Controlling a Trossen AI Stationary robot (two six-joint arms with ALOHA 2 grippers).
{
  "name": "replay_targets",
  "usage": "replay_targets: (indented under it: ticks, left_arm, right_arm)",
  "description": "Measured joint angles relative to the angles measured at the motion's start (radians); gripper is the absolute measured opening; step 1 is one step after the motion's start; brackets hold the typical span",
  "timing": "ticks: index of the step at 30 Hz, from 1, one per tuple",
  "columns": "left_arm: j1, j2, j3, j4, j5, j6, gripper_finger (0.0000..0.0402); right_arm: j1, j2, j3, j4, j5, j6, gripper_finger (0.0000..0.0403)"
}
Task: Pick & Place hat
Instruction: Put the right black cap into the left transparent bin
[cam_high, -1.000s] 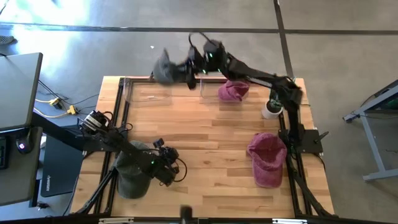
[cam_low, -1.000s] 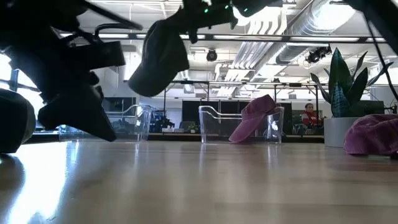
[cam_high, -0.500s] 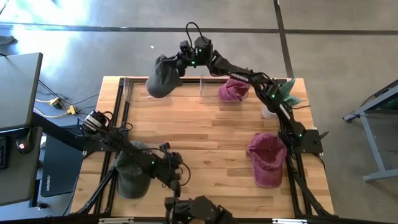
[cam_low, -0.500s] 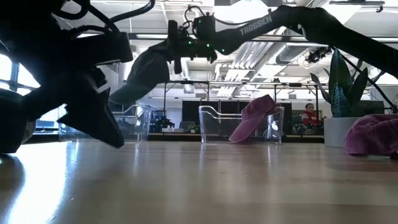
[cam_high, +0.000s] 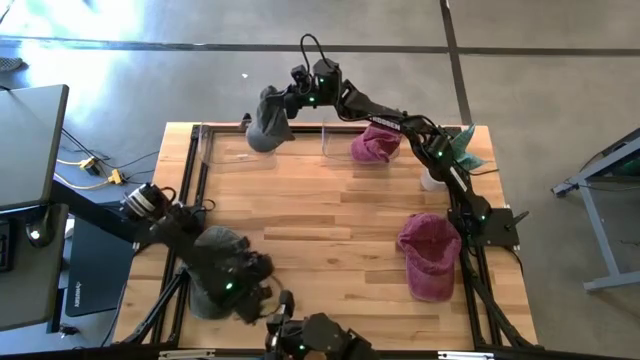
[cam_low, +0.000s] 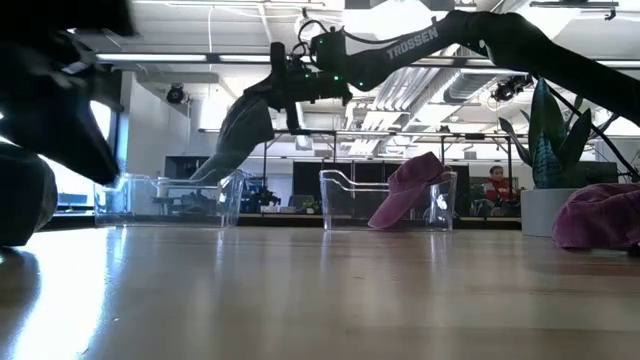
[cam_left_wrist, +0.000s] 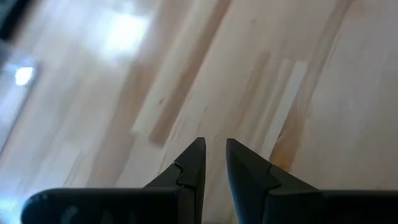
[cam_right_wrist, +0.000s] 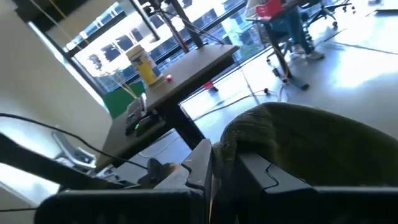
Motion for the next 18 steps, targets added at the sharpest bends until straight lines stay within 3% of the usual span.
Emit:
replay_targets:
  ticks: [7, 10, 13, 18]
  left_arm:
    - [-0.137, 0.000, 0.019, -0.126, -0.200, -0.293, 0.0059]
    - [-0.164, 0.000, 0.068, -0.230, -0.270, -0.372, 0.0059]
    - [-0.167, 0.000, 0.145, -0.368, -0.320, -0.442, 0.0059]
    - [-0.166, 0.000, 0.288, -0.603, -0.342, -0.508, 0.0059]
  right_arm:
    - [0.026, 0.000, 0.000, 0.006, 0.098, -0.028, 0.0043]
    - [0.032, 0.001, 0.000, -0.015, 0.201, -0.017, 0.0040]
    - [0.032, 0.004, -0.001, -0.016, 0.280, -0.004, 0.0035]
    - [0.037, 0.008, -0.002, 0.046, 0.294, 0.100, 0.0044]
